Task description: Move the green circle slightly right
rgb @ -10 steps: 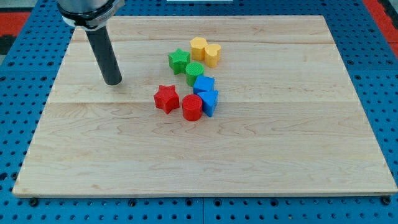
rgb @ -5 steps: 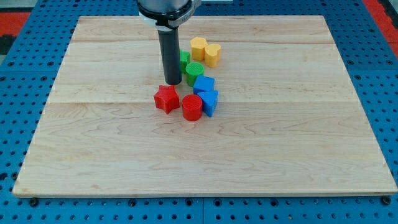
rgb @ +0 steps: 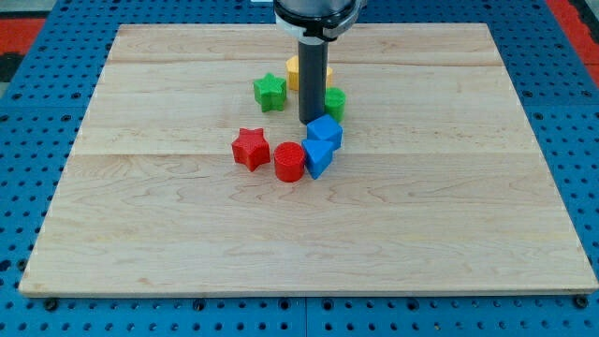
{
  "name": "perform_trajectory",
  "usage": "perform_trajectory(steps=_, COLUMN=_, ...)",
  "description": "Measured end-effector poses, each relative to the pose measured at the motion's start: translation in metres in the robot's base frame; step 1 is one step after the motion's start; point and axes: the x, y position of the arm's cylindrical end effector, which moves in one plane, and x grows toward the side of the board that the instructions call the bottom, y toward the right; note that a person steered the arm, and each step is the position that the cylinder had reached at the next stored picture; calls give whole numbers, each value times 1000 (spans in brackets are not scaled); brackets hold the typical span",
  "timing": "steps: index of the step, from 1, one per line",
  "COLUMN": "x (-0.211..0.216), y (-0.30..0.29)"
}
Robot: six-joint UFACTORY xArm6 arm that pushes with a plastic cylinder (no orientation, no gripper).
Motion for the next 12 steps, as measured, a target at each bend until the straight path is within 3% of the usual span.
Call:
perform_trajectory(steps=5, x=-31, y=-20)
perform_trajectory(steps=8, x=-31, y=69)
perform_trajectory(steps=12, x=-11, y=72)
